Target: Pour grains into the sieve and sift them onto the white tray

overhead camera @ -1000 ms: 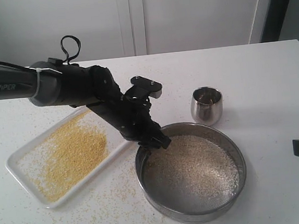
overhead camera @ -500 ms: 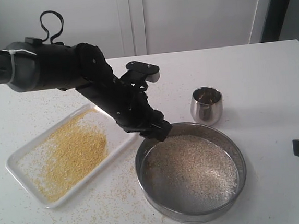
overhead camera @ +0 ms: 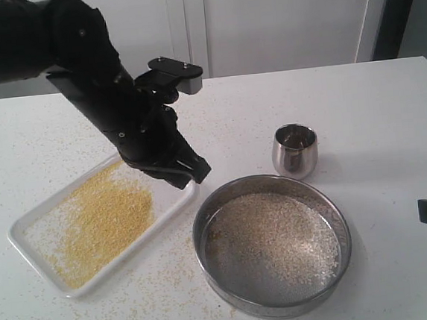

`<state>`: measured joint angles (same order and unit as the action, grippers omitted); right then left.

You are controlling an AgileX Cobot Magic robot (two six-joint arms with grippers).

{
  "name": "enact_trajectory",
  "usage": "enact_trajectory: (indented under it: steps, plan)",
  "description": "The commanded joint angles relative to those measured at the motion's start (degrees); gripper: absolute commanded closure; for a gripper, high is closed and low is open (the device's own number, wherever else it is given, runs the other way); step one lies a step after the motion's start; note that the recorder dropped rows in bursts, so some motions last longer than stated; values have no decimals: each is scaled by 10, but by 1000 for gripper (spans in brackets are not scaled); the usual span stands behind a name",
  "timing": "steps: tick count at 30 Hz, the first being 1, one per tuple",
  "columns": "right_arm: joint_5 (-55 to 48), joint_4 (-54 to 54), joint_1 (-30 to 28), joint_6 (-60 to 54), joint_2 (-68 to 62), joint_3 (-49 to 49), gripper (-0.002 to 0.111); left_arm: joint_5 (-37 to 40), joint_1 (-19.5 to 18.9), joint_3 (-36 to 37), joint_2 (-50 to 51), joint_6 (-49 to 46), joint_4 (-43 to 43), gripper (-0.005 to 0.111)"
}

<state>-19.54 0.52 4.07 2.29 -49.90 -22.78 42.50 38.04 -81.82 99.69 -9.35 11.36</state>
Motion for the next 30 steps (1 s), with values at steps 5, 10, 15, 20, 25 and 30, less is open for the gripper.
enact_trajectory:
  steps: [5,10,15,20,25,30]
  plan:
    - [3,0,-1,1,1,2,108,16,-2,91,-76,64,-15,107]
    - [3,0,-1,1,1,2,108,25,-2,145,-128,79,-15,107]
    - [3,1,-1,1,1,2,108,107,-2,154,-164,93,-13,107]
    - [3,1,-1,1,1,2,108,118,-2,153,-170,93,-13,107]
    - [3,1,-1,1,1,2,108,113,-2,153,-170,89,-38,107]
    - [3,0,-1,1,1,2,108,58,-2,153,-205,89,-85,107]
